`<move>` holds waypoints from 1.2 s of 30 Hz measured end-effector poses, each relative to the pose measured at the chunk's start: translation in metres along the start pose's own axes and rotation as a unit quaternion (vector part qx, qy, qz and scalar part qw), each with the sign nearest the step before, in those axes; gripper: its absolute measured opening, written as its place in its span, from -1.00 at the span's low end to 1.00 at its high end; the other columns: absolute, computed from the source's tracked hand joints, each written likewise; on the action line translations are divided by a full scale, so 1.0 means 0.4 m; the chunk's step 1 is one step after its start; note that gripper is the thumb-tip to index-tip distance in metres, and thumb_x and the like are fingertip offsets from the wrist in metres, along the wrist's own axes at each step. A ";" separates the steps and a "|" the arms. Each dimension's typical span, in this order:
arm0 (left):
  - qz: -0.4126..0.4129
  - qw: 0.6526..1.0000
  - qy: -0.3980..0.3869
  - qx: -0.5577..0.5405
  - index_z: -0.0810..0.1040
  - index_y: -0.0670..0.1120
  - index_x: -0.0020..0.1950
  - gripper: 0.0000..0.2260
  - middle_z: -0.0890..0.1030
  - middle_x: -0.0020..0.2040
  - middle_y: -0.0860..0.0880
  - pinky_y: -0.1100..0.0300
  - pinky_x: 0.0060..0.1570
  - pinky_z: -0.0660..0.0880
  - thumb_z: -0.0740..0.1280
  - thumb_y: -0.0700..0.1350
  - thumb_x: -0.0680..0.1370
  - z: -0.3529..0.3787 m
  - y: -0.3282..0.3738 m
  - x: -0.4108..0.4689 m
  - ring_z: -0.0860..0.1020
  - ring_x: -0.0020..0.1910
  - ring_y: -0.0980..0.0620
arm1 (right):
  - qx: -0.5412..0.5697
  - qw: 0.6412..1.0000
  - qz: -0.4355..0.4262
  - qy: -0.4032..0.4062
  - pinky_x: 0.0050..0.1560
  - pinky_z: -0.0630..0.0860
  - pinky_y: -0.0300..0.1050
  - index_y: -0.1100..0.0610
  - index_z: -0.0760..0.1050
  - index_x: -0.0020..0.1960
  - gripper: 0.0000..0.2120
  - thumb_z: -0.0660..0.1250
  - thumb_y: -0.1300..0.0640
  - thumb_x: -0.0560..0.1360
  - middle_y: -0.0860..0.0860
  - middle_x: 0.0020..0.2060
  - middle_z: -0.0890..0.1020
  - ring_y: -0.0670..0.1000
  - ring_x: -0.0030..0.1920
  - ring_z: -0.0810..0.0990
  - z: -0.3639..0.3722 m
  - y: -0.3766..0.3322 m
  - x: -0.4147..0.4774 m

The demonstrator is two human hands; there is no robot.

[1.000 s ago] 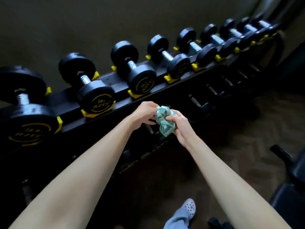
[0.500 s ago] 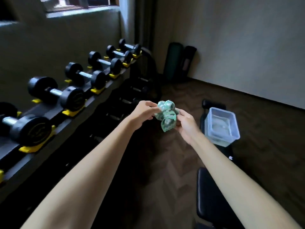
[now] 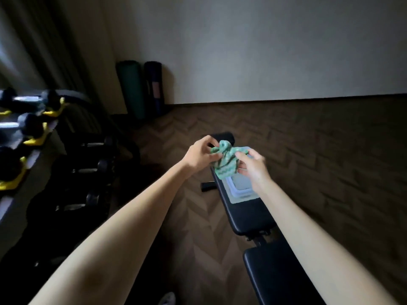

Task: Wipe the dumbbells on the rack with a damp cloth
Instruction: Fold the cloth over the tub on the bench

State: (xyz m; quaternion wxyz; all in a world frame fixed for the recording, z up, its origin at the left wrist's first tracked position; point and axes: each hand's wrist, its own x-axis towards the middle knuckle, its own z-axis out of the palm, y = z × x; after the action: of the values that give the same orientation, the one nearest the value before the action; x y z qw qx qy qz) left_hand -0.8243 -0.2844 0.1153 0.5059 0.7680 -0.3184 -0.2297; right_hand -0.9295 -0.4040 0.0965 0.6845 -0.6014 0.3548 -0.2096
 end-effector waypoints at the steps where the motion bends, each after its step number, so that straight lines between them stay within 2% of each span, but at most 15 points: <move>1: 0.001 1.000 0.002 0.010 0.48 -0.10 -0.11 -0.91 0.58 -0.21 -0.12 0.28 -0.34 0.55 0.37 -0.23 0.50 -0.008 -0.006 0.064 0.54 -0.30 0.05 | 0.001 1.000 0.004 0.019 -0.39 0.48 -0.31 0.14 0.48 0.01 -0.94 0.29 0.22 0.54 0.03 -0.18 0.61 -0.06 -0.26 0.58 0.005 -0.008 0.045; 3: 0.004 1.000 -0.009 0.022 0.49 -0.13 -0.22 -0.86 0.55 -0.31 -0.07 0.38 -0.43 0.49 0.29 -0.27 0.54 -0.014 -0.002 0.206 0.51 -0.42 0.14 | 0.013 0.997 0.004 0.081 -0.33 0.44 -0.29 0.11 0.46 -0.16 -0.87 0.25 0.25 0.55 0.00 -0.27 0.55 -0.09 -0.31 0.51 0.005 -0.033 0.144; 6: -0.023 0.997 -0.067 -0.005 0.46 -0.14 -0.30 -0.77 0.55 -0.39 -0.12 0.13 -0.20 0.59 0.20 -0.31 0.55 0.001 -0.011 0.345 0.55 -0.42 0.00 | 0.033 0.988 0.021 0.146 -0.27 0.38 -0.23 0.09 0.39 -0.21 -0.81 0.22 0.28 0.55 0.01 -0.28 0.50 -0.07 -0.30 0.45 -0.015 -0.051 0.227; 8: -0.056 0.988 -0.139 -0.030 0.45 -0.14 -0.25 -0.78 0.55 -0.35 -0.13 0.09 -0.20 0.56 0.15 -0.30 0.58 0.045 -0.010 0.456 0.54 -0.39 -0.05 | 0.057 0.984 0.040 0.167 -0.30 0.47 -0.23 0.12 0.37 -0.16 -0.85 0.21 0.29 0.56 0.04 -0.26 0.54 -0.03 -0.28 0.52 -0.040 -0.059 0.301; 10: -0.073 0.977 -0.198 -0.031 0.46 -0.12 -0.19 -0.82 0.55 -0.29 -0.08 0.16 -0.26 0.50 0.17 -0.27 0.58 0.098 -0.016 0.533 0.52 -0.36 0.02 | 0.067 0.981 0.048 0.173 -0.38 0.52 -0.26 0.15 0.36 -0.09 -0.90 0.20 0.30 0.57 0.07 -0.25 0.55 0.01 -0.30 0.55 -0.066 -0.066 0.357; 12: -0.068 0.962 -0.264 0.008 0.50 -0.10 -0.06 -0.94 0.57 -0.19 0.01 0.20 -0.19 0.50 0.25 -0.22 0.56 0.150 -0.026 0.613 0.53 -0.22 0.10 | 0.070 0.978 0.057 0.187 -0.42 0.55 -0.28 0.17 0.37 -0.04 -0.95 0.20 0.29 0.57 0.07 -0.24 0.55 0.04 -0.30 0.56 -0.094 -0.068 0.431; 15: -0.077 0.931 -0.352 0.057 0.51 -0.06 0.17 -0.73 0.56 0.06 0.05 0.24 -0.04 0.47 0.41 -0.10 0.49 0.217 -0.066 0.718 0.51 0.04 0.11 | 0.046 0.981 0.089 0.167 -0.47 0.54 -0.25 0.15 0.43 -0.10 -0.94 0.24 0.24 0.56 0.05 -0.23 0.57 0.01 -0.36 0.59 -0.133 -0.044 0.552; 17: -0.079 0.915 -0.390 0.069 0.51 -0.10 0.19 -0.69 0.54 0.04 0.03 0.34 -0.11 0.41 0.43 -0.10 0.47 0.258 -0.092 0.792 0.50 0.00 0.10 | 0.016 0.980 0.110 0.162 -0.49 0.45 -0.27 0.11 0.45 -0.17 -0.88 0.26 0.22 0.54 0.05 -0.27 0.57 -0.05 -0.45 0.56 -0.158 -0.013 0.644; 22: -0.040 0.923 -0.323 0.203 0.60 -0.10 0.00 -0.88 0.54 -0.11 -0.05 0.42 -0.32 0.34 0.30 -0.16 0.53 0.350 -0.174 0.958 0.49 -0.10 0.00 | -0.034 0.968 0.162 0.190 -0.50 0.31 -0.32 0.09 0.45 -0.22 -0.85 0.29 0.22 0.52 -0.04 -0.40 0.47 -0.10 -0.43 0.41 -0.205 0.059 0.798; 25: -0.030 0.898 -0.338 0.278 0.60 -0.09 0.17 -0.71 0.58 0.10 -0.13 0.20 -0.04 0.43 0.13 -0.20 0.59 0.379 -0.205 1.032 0.53 0.10 -0.14 | -0.039 0.956 0.188 0.222 -0.49 0.32 -0.36 0.09 0.39 -0.26 -0.79 0.29 0.30 0.50 -0.03 -0.40 0.45 -0.11 -0.38 0.39 -0.226 0.106 0.860; 27: -0.032 0.893 -0.340 0.294 0.59 -0.16 0.16 -0.69 0.58 0.12 -0.20 0.09 -0.01 0.44 0.09 -0.20 0.59 0.398 -0.228 1.074 0.53 0.11 -0.20 | -0.046 0.949 0.201 0.238 -0.48 0.31 -0.35 0.11 0.37 -0.27 -0.77 0.28 0.35 0.48 -0.01 -0.41 0.42 -0.10 -0.39 0.37 -0.237 0.144 0.889; 29: -0.043 0.889 -0.345 0.296 0.59 -0.26 0.03 -0.73 0.60 0.02 -0.25 0.10 -0.13 0.41 0.14 -0.17 0.58 0.415 -0.254 1.108 0.56 0.06 -0.22 | -0.059 0.942 0.212 0.255 -0.49 0.26 -0.36 0.18 0.38 -0.24 -0.82 0.27 0.36 0.49 0.01 -0.42 0.40 -0.09 -0.41 0.34 -0.246 0.187 0.909; 31: -0.028 0.886 -0.356 0.296 0.59 -0.27 0.00 -0.78 0.61 0.01 -0.24 0.10 -0.11 0.43 0.25 -0.14 0.55 0.426 -0.279 1.137 0.56 0.05 -0.19 | -0.078 0.928 0.223 0.288 -0.52 0.21 -0.36 0.24 0.41 -0.20 -0.89 0.28 0.36 0.47 0.04 -0.42 0.40 -0.08 -0.42 0.33 -0.251 0.229 0.923; 34: -0.005 0.875 -0.379 0.300 0.57 -0.20 -0.03 -0.86 0.62 0.02 -0.21 0.12 -0.09 0.41 0.33 -0.13 0.53 0.422 -0.309 1.166 0.55 0.04 -0.17 | -0.077 0.896 0.253 0.357 -0.51 0.23 -0.30 0.21 0.37 -0.36 -0.76 0.31 0.33 0.45 0.00 -0.53 0.43 -0.10 -0.49 0.36 -0.264 0.285 0.940; 36: 0.000 0.853 -0.408 0.325 0.55 -0.17 0.02 -0.88 0.61 0.05 -0.21 0.12 -0.09 0.40 0.30 -0.15 0.55 0.427 -0.344 1.188 0.53 0.06 -0.17 | -0.009 0.874 0.286 0.393 -0.48 0.26 -0.27 0.11 0.34 -0.36 -0.72 0.29 0.30 0.48 -0.02 -0.51 0.43 -0.12 -0.47 0.38 -0.273 0.324 0.954</move>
State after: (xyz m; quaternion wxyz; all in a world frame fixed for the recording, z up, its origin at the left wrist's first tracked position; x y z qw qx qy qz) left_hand -0.5757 -0.6956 -0.0916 0.0519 0.7259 -0.5525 -0.4064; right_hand -0.7760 -0.7255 -0.1213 0.5132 -0.3477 0.7532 -0.2201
